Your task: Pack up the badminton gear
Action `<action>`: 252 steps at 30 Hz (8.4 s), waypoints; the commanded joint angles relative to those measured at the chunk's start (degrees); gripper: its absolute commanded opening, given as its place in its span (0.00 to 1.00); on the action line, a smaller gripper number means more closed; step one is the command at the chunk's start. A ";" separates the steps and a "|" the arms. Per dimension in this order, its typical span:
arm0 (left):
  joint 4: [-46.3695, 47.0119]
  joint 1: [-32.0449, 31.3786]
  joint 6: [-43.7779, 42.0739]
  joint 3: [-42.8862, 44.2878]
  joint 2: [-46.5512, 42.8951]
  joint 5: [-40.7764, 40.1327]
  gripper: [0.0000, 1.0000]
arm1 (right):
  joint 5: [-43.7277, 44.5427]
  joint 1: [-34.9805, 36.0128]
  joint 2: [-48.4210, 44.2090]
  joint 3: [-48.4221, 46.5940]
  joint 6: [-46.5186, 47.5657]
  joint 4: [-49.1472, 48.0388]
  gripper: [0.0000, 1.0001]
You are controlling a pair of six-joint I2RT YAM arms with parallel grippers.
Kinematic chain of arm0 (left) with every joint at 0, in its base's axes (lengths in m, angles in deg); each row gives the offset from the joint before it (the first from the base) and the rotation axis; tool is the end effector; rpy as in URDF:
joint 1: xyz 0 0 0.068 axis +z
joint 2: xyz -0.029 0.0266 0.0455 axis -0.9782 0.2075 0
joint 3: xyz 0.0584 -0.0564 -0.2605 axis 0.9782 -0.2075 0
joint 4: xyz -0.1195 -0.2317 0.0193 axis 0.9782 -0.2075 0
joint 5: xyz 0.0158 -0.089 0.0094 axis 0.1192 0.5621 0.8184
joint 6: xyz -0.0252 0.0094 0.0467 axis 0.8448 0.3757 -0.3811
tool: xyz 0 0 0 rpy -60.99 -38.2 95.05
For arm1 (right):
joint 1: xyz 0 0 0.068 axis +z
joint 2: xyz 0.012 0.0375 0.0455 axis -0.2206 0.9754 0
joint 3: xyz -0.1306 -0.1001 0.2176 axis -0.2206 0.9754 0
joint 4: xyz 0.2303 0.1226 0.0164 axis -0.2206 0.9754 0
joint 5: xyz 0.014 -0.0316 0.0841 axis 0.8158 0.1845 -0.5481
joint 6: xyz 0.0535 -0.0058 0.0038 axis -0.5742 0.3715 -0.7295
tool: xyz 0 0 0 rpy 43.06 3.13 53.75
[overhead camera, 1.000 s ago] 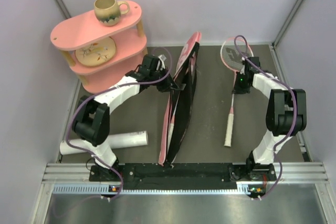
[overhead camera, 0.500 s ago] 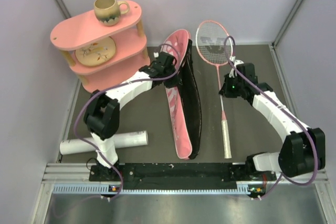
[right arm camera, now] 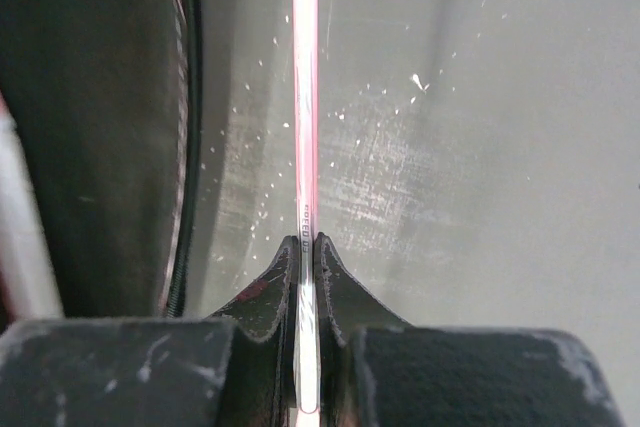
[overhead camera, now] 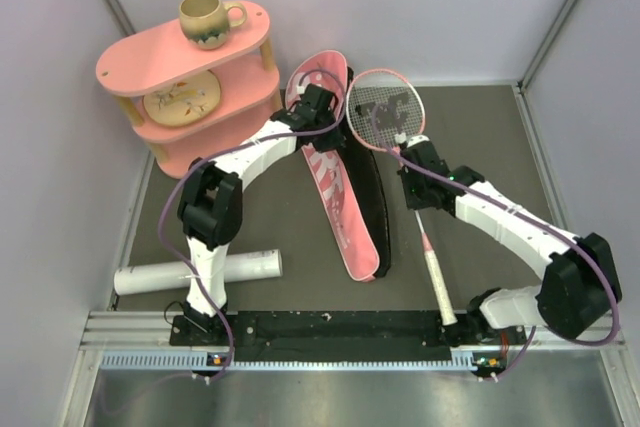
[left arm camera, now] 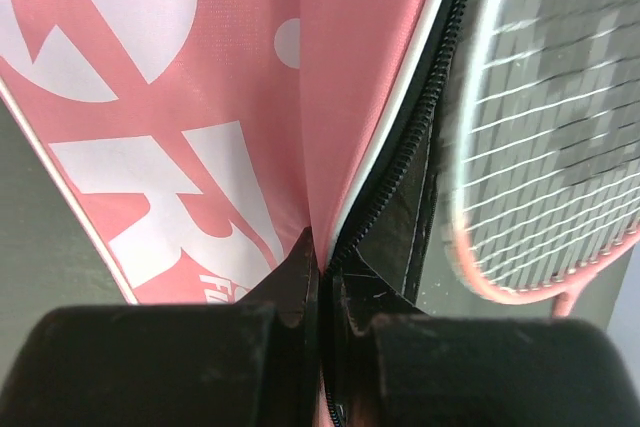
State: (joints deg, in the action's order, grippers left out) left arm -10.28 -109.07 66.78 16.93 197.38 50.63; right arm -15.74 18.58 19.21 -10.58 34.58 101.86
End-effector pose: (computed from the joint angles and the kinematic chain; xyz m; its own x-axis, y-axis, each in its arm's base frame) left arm 0.3989 -0.2418 0.2494 -0.8131 -0.3563 -0.4603 -0.0749 0.8482 -0.5243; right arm 0.2316 0.1311 0.2590 -0.7623 -0.1865 -0.6198 -0.2076 0.9774 -0.0388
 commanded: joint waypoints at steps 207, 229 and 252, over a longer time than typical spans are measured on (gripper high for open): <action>56.46 -5.95 21.63 -31.64 -15.70 52.32 0.00 | 2.68 -3.48 29.70 -14.45 -29.22 -50.88 0.00; 43.65 -1.82 11.97 -29.35 -13.41 51.70 0.00 | -25.23 -5.14 7.83 -2.94 -8.22 -14.42 0.68; 35.73 -1.91 5.73 -25.57 -14.20 53.72 0.00 | -35.69 -18.68 4.91 9.02 -6.72 -30.76 0.53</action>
State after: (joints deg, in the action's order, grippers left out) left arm 23.21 -110.73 74.06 -12.34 186.25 99.92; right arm -50.06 -0.17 23.06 -3.28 29.27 79.02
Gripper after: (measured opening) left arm 0.048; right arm 0.630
